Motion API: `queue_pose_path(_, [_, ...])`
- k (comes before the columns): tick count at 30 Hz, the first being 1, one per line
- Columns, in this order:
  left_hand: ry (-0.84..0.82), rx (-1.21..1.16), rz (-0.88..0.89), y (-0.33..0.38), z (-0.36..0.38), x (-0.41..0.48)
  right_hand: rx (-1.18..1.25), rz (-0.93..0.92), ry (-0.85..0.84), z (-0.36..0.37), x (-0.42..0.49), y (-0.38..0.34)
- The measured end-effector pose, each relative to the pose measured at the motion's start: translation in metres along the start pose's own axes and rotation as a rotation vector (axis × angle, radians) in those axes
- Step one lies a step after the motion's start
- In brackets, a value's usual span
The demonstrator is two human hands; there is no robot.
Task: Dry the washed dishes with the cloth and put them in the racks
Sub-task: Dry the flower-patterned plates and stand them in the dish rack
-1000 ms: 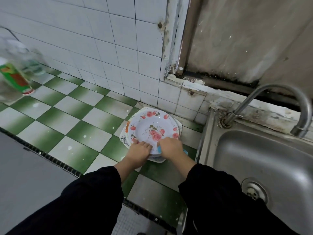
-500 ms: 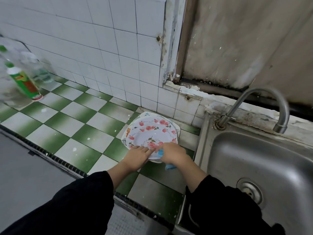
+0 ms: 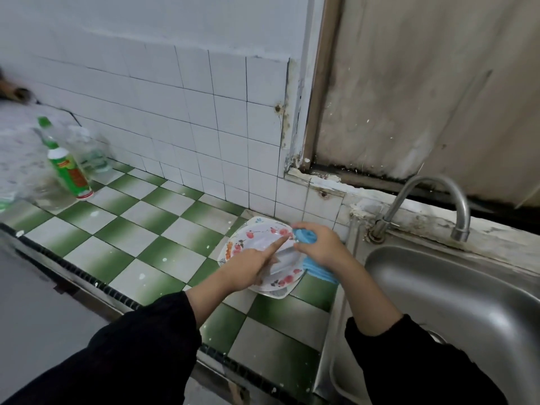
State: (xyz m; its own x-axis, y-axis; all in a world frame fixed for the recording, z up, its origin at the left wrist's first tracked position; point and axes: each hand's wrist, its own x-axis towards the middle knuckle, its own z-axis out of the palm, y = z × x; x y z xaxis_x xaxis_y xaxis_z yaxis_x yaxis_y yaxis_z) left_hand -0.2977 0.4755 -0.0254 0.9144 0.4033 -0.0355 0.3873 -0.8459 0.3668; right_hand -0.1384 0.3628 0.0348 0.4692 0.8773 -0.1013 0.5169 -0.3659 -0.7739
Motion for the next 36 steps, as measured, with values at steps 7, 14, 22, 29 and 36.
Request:
queue_pose_path(7, [0.652,-0.396,-0.087,0.035,-0.034,0.003,0.253,-0.211,0.239,0.013,-0.007,-0.042])
queue_pose_path(14, [1.155,-0.663,0.041,0.078,-0.077,-0.014,0.326,-0.384,0.586,-0.007,0.023,-0.090])
queue_pose_path(22, [1.242,-0.856,0.082,0.097,-0.119,-0.028,0.090,-0.936,0.613,0.004,-0.007,-0.125])
queue_pose_path(29, [1.345,-0.926,0.100,0.115,-0.119,-0.043,0.333,-0.547,0.521,-0.048,0.011,-0.156])
queue_pose_path(36, [1.424,-1.115,0.076,0.104,-0.146,-0.043,-0.303,-1.311,0.579,-0.011,-0.025,-0.138])
